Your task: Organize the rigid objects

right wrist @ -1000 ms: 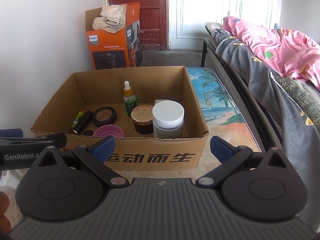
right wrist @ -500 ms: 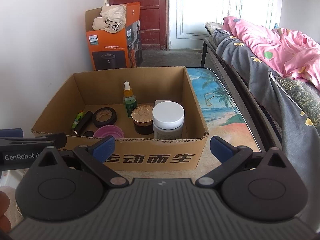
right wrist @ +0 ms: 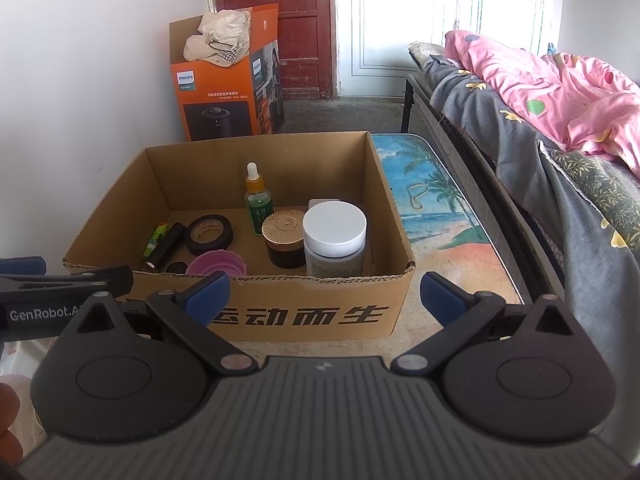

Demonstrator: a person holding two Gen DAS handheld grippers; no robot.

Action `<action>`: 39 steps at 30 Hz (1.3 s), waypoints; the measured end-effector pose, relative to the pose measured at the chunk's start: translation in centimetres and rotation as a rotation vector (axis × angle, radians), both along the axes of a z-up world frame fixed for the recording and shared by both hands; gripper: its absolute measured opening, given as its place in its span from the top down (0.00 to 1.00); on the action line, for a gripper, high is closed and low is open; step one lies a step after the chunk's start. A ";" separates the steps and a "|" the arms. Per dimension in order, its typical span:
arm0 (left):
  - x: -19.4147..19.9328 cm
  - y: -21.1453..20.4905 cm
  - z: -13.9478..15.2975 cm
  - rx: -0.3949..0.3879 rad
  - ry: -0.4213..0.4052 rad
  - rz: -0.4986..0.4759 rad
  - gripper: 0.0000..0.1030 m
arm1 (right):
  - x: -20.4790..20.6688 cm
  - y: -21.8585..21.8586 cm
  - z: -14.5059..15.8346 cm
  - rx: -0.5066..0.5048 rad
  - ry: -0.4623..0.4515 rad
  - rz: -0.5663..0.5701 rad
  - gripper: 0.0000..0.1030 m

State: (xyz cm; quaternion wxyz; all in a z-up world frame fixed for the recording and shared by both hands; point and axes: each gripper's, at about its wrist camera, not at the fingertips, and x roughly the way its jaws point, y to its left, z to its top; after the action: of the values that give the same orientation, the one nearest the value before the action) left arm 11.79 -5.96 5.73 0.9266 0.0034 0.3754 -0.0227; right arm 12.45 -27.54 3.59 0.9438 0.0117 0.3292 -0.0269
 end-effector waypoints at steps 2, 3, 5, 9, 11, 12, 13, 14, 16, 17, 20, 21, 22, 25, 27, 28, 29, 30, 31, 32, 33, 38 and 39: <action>0.0 0.0 0.0 0.000 -0.001 0.000 0.01 | 0.0 0.0 -0.1 0.001 0.002 -0.001 0.01; 0.0 0.0 0.0 -0.001 0.000 0.000 0.01 | 0.0 0.0 -0.1 0.001 0.002 -0.001 0.01; 0.0 0.0 0.0 0.000 0.001 -0.001 0.01 | 0.0 0.0 -0.1 0.000 0.002 -0.002 0.01; 0.0 0.0 0.0 0.000 0.000 -0.001 0.01 | 0.0 0.0 -0.1 0.002 0.003 -0.002 0.01; 0.0 0.0 0.0 0.000 0.001 -0.001 0.01 | 0.0 0.0 -0.2 0.003 0.004 -0.003 0.01; 0.0 0.0 0.0 0.000 0.001 -0.001 0.01 | 0.0 0.0 -0.2 0.003 0.004 -0.003 0.01; 0.0 0.0 0.0 0.000 0.002 -0.001 0.01 | 0.0 0.0 -0.2 0.003 0.005 -0.003 0.01; 0.0 0.0 0.0 0.000 0.002 -0.001 0.01 | 0.0 0.1 -0.2 0.003 0.005 -0.004 0.01; -0.1 0.0 0.0 0.001 0.002 -0.001 0.01 | 0.0 0.0 -0.2 0.004 0.005 -0.004 0.01; 0.0 0.0 0.0 0.001 0.002 -0.002 0.01 | 0.0 0.0 -0.2 0.004 0.005 -0.004 0.01; -0.1 0.0 0.0 0.001 0.002 -0.002 0.01 | 0.0 0.1 -0.2 0.004 0.005 -0.004 0.01; 0.0 0.0 0.0 0.001 0.003 -0.002 0.01 | 0.0 0.0 -0.2 0.005 0.005 -0.004 0.01; -0.1 0.0 0.0 0.001 0.002 -0.002 0.01 | 0.0 0.1 -0.2 0.005 0.006 -0.004 0.01; 0.0 0.0 -0.1 0.001 0.004 -0.002 0.01 | 0.0 0.1 -0.4 0.007 0.009 -0.007 0.01; -0.1 0.1 -0.1 0.000 0.004 -0.001 0.01 | 0.0 0.2 -0.4 0.007 0.009 -0.007 0.01; -0.1 0.1 -0.1 0.000 0.004 -0.001 0.01 | 0.0 0.1 -0.4 0.007 0.009 -0.007 0.01; -0.1 0.1 -0.1 0.001 0.003 -0.001 0.01 | 0.0 0.2 -0.4 0.008 0.009 -0.007 0.01; 0.0 0.1 -0.2 0.002 0.003 0.000 0.01 | 0.0 0.2 -0.4 0.007 0.010 -0.007 0.01; -0.1 0.1 -0.2 0.002 0.004 0.000 0.01 | 0.0 0.1 -0.4 0.007 0.009 -0.007 0.01; -0.1 0.1 -0.2 0.001 0.004 0.000 0.01 | 0.0 0.2 -0.4 0.007 0.009 -0.007 0.01; -0.1 0.1 -0.2 0.001 0.004 0.001 0.01 | 0.0 0.2 -0.4 0.007 0.009 -0.008 0.01; -0.1 0.1 -0.2 0.001 0.004 0.000 0.01 | 0.0 0.2 -0.4 0.007 0.010 -0.008 0.01; -0.1 0.1 -0.2 0.001 0.004 0.000 0.01 | 0.0 0.1 -0.4 0.007 0.009 -0.007 0.01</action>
State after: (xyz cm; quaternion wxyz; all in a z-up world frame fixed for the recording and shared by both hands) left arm 11.70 -5.83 5.50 0.9258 0.0039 0.3772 -0.0222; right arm 12.49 -27.40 3.19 0.9422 0.0161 0.3334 -0.0293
